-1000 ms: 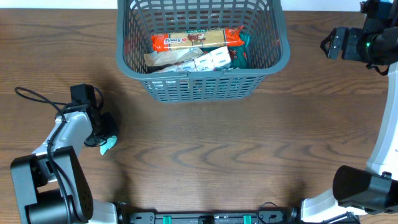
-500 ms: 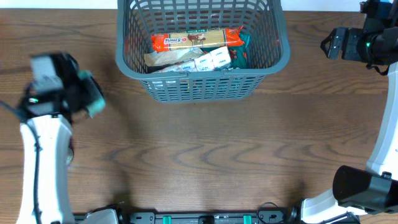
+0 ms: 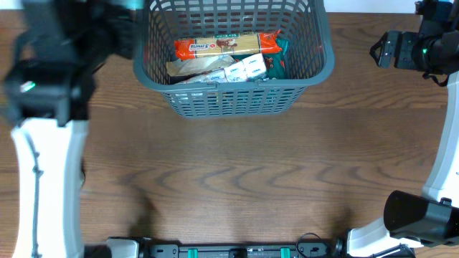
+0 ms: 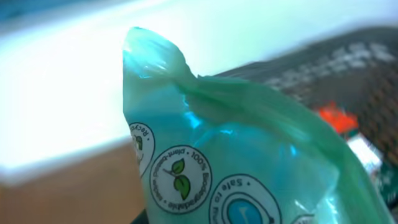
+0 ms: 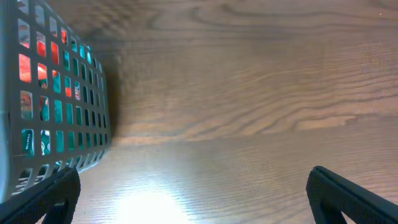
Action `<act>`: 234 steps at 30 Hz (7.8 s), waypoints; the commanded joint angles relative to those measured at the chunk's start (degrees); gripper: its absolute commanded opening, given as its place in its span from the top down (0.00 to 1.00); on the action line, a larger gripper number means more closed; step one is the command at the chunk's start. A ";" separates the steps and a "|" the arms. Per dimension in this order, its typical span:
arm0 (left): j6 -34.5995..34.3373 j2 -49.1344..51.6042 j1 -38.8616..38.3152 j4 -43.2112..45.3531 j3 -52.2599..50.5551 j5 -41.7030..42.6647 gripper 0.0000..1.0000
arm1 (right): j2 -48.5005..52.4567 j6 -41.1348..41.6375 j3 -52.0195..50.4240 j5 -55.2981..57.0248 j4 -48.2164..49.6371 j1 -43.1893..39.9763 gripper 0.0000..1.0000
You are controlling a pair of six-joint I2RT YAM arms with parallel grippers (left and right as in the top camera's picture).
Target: Pack container
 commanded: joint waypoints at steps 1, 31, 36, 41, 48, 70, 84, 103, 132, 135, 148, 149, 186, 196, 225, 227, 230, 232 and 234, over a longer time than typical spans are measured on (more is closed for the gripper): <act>28.17 6.03 -4.55 3.08 0.74 0.48 0.94 | 0.37 -0.57 -0.11 0.11 0.11 -0.20 0.01; 16.94 16.70 -7.50 9.16 4.61 -6.73 0.02 | 0.37 0.04 -0.11 -0.52 -0.57 -0.20 0.01; 3.82 6.40 -5.18 0.85 5.90 -21.22 0.01 | 0.37 0.04 -0.11 -0.50 -0.52 -0.20 0.01; -18.32 -1.92 2.21 -18.25 5.88 -32.39 0.01 | 0.37 0.04 -0.11 -0.52 -0.59 -0.20 0.01; -37.44 -9.70 18.29 -39.06 2.99 -31.87 0.02 | 0.37 0.04 -0.11 -0.50 -0.55 -0.15 0.01; -40.50 -9.07 44.24 -12.79 -44.65 -8.02 0.01 | 0.37 0.02 -0.11 -0.52 -0.28 -0.11 0.01; -40.13 6.01 46.66 -7.10 -44.65 -8.04 0.02 | 0.37 0.09 -0.11 -0.52 -0.74 -0.09 0.01; -40.13 12.79 46.64 6.25 -55.63 -8.00 0.01 | 0.37 0.09 -0.11 -0.52 -1.16 -0.11 0.01; -38.14 0.17 40.54 -2.47 -45.66 -7.37 0.94 | 0.37 0.26 -0.11 -0.55 -3.06 -0.09 0.01; -37.35 -0.92 36.41 -9.11 -35.08 -7.17 0.94 | 0.37 0.26 -0.11 -0.55 -3.06 -0.09 0.01; -14.03 5.68 8.07 -12.55 9.86 -7.82 0.94 | 0.37 0.26 -0.11 -0.55 -3.52 0.09 0.01; -9.01 6.58 5.62 -11.69 10.54 -7.82 0.94 | 0.37 0.28 -0.11 -0.55 -3.52 0.13 0.01; 15.91 25.16 -9.73 2.73 10.71 -10.71 0.02 | 0.11 0.90 -0.07 -2.01 6.32 0.26 0.01; -8.22 3.74 1.99 -24.30 10.60 -10.84 0.02 | -2.95 2.23 0.39 -10.75 9.75 0.31 0.01; -21.84 -42.84 3.39 6.38 -68.48 -11.10 0.01 | -57.46 11.02 -76.06 22.05 42.49 22.62 0.01; -21.84 -41.33 3.39 6.40 -68.50 -11.08 0.02 | -57.42 11.02 -76.72 22.05 40.85 22.62 0.01; -21.84 -39.26 3.39 6.40 -68.50 -11.08 0.01 | -57.05 11.02 -76.81 22.05 36.65 22.62 0.01; -21.84 -37.81 3.39 6.40 -68.50 -11.10 0.01 | -56.98 11.02 -76.81 22.03 33.73 22.62 0.01; -21.84 -36.48 3.39 6.40 -68.50 -11.10 0.01 | -56.98 11.02 -76.81 22.05 31.54 22.62 0.01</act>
